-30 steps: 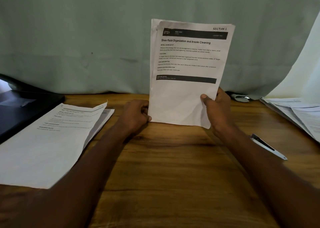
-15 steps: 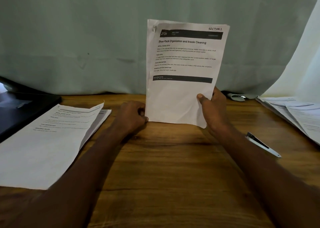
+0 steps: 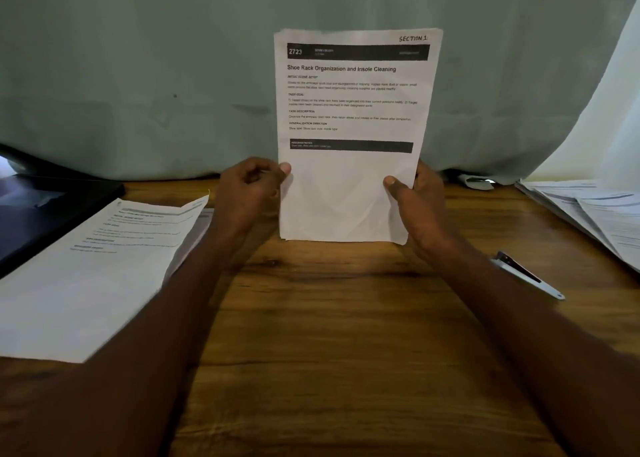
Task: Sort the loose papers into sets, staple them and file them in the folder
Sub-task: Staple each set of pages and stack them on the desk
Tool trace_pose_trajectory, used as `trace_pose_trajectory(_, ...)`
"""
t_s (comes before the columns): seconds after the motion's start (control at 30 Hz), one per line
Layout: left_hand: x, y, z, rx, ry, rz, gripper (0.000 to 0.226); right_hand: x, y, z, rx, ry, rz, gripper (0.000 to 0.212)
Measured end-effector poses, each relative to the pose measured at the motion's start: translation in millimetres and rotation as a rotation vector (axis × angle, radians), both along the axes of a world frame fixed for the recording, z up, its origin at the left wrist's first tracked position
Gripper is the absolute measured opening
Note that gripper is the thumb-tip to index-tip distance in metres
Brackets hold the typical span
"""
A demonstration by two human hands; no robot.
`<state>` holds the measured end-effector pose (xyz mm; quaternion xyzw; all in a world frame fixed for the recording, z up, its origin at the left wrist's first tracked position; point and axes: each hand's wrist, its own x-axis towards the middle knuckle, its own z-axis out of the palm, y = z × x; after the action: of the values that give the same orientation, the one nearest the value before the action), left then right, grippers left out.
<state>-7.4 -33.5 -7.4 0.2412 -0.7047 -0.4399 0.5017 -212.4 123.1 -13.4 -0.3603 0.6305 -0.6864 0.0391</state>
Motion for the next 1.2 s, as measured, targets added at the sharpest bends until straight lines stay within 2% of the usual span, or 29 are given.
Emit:
trace_pose_trajectory(0.13, -7, -1, 3, 0.367, 0.171, -0.433, 0.035, 8, -1, 1, 0.037, 0.029, 0.054, 0.034)
trace_pose_trajectory(0.17, -10, -1, 1, 0.406, 0.185, -0.474, 0.038, 10, 0, 1, 0.038, 0.038, 0.072, 0.033)
trace_pose_trajectory(0.27, -19, 0, -3, 0.332, 0.18, -0.398, 0.035, 16, 3, 4, 0.014, 0.062, 0.118, 0.038)
trace_pose_trajectory(0.37, -23, 5, 11, 0.111, 0.199, -0.232, 0.02, 26, 4, 10, -0.062, 0.056, 0.098, 0.043)
trace_pose_trajectory(0.47, -26, 17, 28, -0.081, 0.245, -0.18, 0.014, 36, 1, 14, -0.143, 0.098, 0.032, 0.037)
trace_pose_trajectory(0.53, -34, 19, 22, -0.093, 0.223, -0.12, 0.014, 39, -2, 11, -0.146, 0.144, 0.021, 0.035)
trace_pose_trajectory(0.63, -41, 20, -7, -0.052, 0.022, 0.047, 0.041, 40, -4, 2, -0.017, 0.185, 0.026, 0.036)
trace_pose_trajectory(0.7, -43, 20, -20, -0.075, -0.014, 0.099, 0.048, 38, -4, -1, -0.005, 0.179, 0.002, 0.034)
trace_pose_trajectory(0.83, -41, 26, -20, -0.221, 0.07, 0.112, 0.033, 32, -6, 2, -0.034, 0.219, -0.057, 0.029)
trace_pose_trajectory(0.93, -43, 31, -30, -0.257, -0.109, 0.188, 0.039, 27, -9, -9, 0.156, 0.223, -0.092, 0.035)
trace_pose_trajectory(1.07, -46, 29, -30, -0.33, -0.091, 0.196, 0.042, 26, -12, -11, 0.142, 0.269, -0.172, 0.033)
trace_pose_trajectory(1.2, -44, 26, -34, -0.279, -0.191, 0.174, 0.045, 24, -14, -15, 0.356, 0.225, -0.182, 0.041)
